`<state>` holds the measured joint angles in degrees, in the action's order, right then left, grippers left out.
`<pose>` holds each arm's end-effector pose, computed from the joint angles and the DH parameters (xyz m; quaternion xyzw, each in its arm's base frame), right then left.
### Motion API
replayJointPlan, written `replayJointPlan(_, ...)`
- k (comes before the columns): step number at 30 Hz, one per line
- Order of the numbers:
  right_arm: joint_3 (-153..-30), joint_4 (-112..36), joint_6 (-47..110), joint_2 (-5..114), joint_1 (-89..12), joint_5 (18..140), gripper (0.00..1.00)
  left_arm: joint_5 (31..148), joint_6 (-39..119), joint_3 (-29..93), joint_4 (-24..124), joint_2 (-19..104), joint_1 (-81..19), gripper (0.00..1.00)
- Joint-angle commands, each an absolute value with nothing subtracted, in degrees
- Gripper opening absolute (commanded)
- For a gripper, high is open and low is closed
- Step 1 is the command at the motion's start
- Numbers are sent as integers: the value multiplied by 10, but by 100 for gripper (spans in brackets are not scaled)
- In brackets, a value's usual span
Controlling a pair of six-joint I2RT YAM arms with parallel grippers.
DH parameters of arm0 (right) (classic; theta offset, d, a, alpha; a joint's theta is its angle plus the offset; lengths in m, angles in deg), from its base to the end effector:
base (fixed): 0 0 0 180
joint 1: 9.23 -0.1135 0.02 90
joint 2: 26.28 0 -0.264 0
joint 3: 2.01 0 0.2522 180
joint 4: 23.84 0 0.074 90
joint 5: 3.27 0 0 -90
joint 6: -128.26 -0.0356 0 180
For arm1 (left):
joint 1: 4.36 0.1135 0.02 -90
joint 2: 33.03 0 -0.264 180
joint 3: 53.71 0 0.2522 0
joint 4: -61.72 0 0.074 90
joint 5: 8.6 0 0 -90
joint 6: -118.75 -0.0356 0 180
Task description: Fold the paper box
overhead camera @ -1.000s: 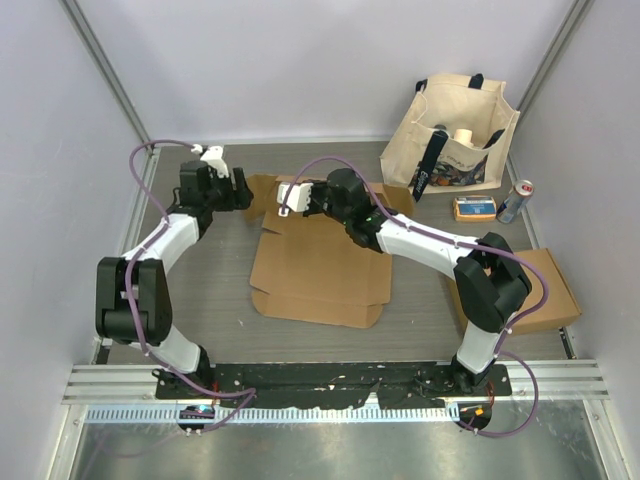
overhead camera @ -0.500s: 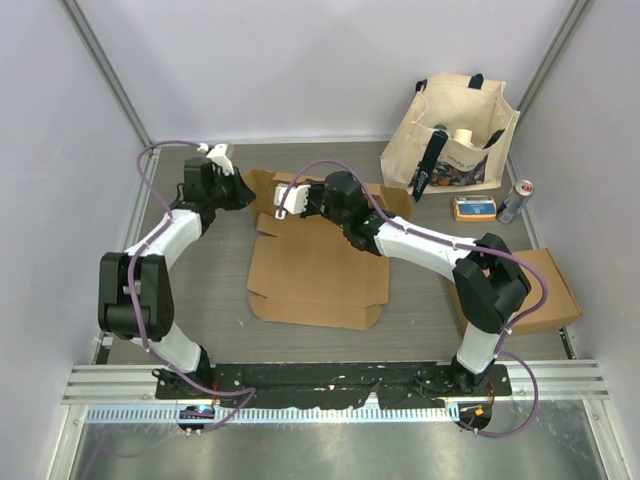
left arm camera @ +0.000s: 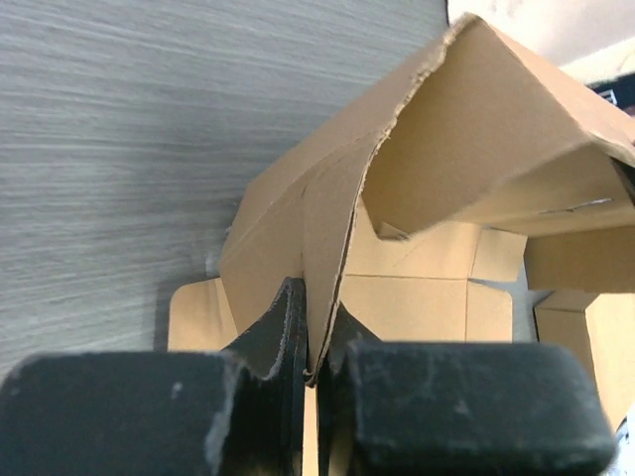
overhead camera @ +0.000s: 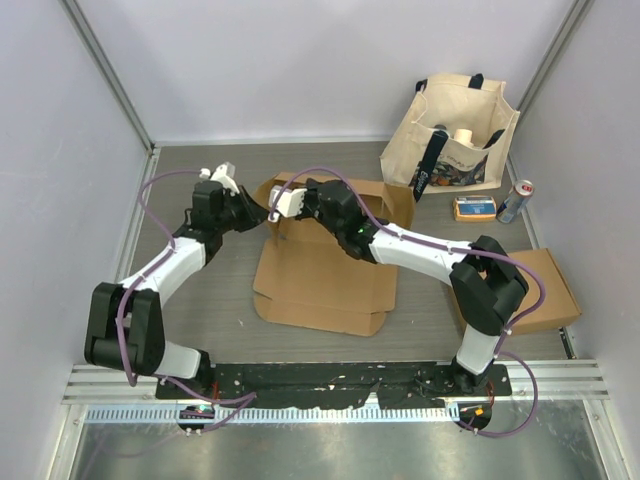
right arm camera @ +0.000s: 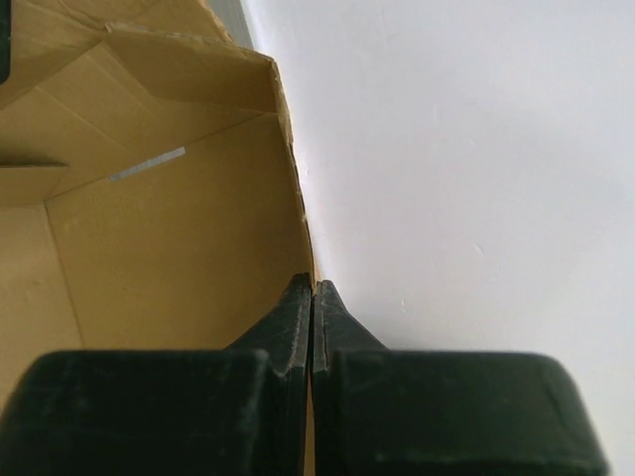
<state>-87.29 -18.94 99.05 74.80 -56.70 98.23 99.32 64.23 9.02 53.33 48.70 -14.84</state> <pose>0.2894 0.3050 0.2833 -0.5843 0.5012 -0.1502 0.6203 0.3090 -0.0683 0.2430 -0.1037 0.8415 -0.3229 0.4206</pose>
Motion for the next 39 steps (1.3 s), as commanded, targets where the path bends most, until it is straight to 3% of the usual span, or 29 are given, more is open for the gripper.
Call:
replayJointPlan(1,-842,-171,988,737,-587,967,1,1007,673,82,617,451,-177,2)
replayJointPlan(9,-742,-144,991,693,-604,970,4,929,653,29,597,412,-204,4)
replayJointPlan(15,-693,-83,1010,698,-627,1003,5,948,682,-3,632,403,-210,14)
replayJointPlan(18,-665,-42,1019,707,-634,1027,4,966,700,-28,664,392,-212,25)
replayJointPlan(22,-653,-22,1004,707,-634,1028,4,973,703,-52,672,347,-212,51)
replayJointPlan(27,-665,-41,989,698,-634,1011,3,918,683,-81,597,215,-209,65)
replayJointPlan(29,-668,-45,987,699,-631,1007,3,877,666,-81,542,168,-206,65)
replayJointPlan(33,-668,-46,979,691,-627,997,3,674,691,-73,411,85,-204,46)
replayJointPlan(35,-670,-46,976,689,-626,993,3,603,699,-59,375,92,-204,49)
replayJointPlan(37,-671,-48,973,688,-626,987,3,616,672,-47,391,149,-204,58)
replayJointPlan(39,-676,-52,972,691,-626,984,3,705,595,-25,426,213,-203,53)
